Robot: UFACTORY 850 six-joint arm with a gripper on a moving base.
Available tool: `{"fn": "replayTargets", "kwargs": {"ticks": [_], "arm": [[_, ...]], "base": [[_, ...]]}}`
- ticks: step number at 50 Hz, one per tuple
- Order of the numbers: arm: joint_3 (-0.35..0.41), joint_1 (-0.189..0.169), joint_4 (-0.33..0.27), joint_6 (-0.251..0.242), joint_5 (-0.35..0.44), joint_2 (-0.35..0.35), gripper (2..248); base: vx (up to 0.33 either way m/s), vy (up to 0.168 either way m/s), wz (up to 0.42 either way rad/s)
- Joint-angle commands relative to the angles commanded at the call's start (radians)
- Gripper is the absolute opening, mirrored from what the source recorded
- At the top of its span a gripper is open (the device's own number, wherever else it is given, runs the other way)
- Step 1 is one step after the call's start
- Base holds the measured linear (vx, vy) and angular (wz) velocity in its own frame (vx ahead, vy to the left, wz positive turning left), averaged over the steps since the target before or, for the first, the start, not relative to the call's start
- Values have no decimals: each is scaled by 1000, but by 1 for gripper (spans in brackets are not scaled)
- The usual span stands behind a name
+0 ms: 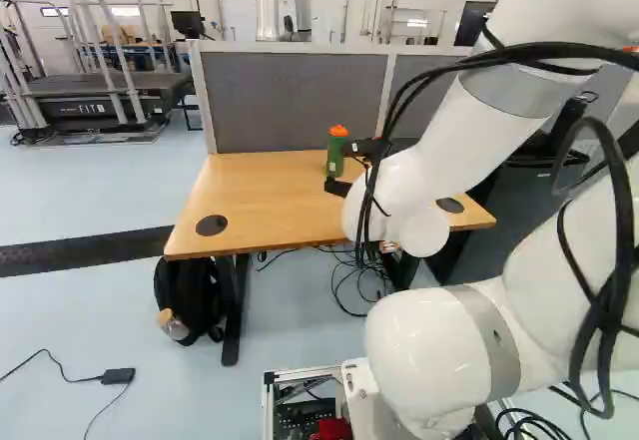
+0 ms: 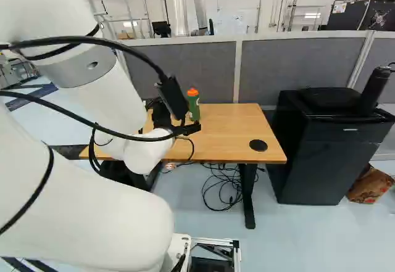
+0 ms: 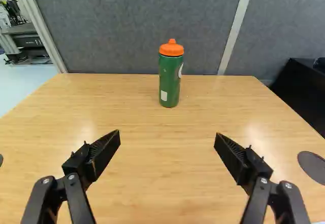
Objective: Pick up the green bottle from the table
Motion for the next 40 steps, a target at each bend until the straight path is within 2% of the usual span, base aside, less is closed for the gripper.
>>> {"fn": "replayTargets", "kwargs": {"ticks": [25, 26, 40], "arm": [[0, 0, 0, 0, 0, 0, 246], [-28, 0, 0, 0, 0, -34, 246], [-106, 0, 0, 0, 0, -121, 246]], "base": [[179, -3, -23], [182, -7, -26], [29, 1, -4]]}}
